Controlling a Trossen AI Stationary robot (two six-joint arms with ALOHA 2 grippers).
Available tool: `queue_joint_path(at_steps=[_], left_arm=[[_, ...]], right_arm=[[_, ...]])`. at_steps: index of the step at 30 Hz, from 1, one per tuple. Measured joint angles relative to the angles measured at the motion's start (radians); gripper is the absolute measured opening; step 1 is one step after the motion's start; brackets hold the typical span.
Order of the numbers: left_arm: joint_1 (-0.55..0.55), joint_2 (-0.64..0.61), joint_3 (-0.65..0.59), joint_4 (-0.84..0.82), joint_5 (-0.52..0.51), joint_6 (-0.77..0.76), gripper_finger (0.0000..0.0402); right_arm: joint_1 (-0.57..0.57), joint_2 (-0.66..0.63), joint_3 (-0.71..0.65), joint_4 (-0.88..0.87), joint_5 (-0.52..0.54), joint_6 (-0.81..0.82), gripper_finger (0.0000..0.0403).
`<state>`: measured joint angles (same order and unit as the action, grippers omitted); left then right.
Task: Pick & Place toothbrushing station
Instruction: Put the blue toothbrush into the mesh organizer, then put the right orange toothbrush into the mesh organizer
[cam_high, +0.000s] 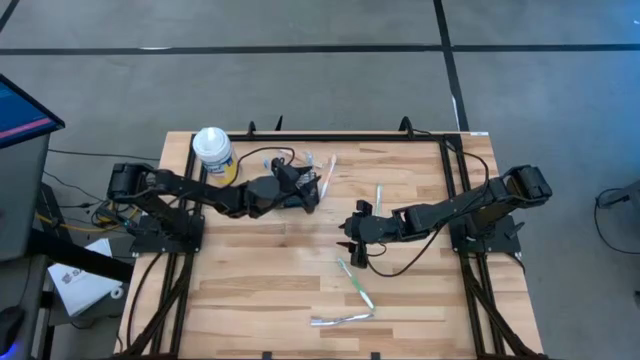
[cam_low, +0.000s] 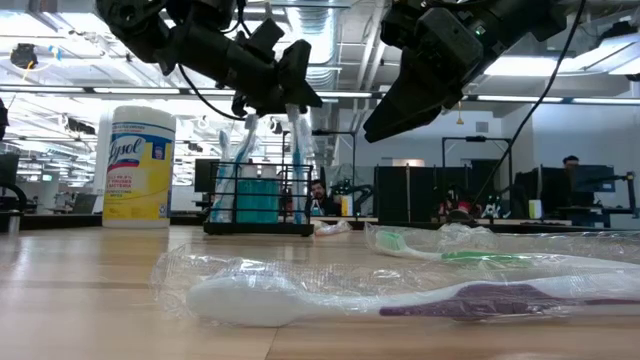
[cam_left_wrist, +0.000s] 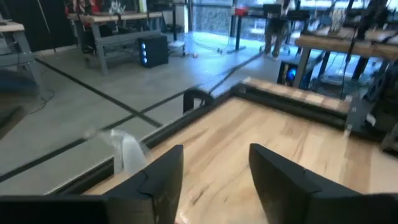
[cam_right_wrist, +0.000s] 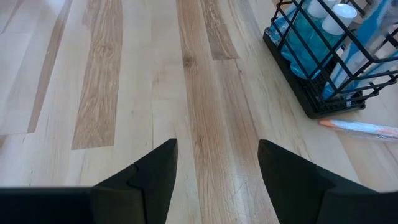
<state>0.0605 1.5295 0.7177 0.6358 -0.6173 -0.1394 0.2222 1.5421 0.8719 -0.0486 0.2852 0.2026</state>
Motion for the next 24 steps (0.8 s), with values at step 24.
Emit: queue_joint_path(at_steps=[24], left_arm=[[0.235,-0.262,0.020,-0.152,0.127,0.091,0.0135]], right_arm=[[0.000,0.000,0.000,-0.003,0.000,-0.003,0.0214]])
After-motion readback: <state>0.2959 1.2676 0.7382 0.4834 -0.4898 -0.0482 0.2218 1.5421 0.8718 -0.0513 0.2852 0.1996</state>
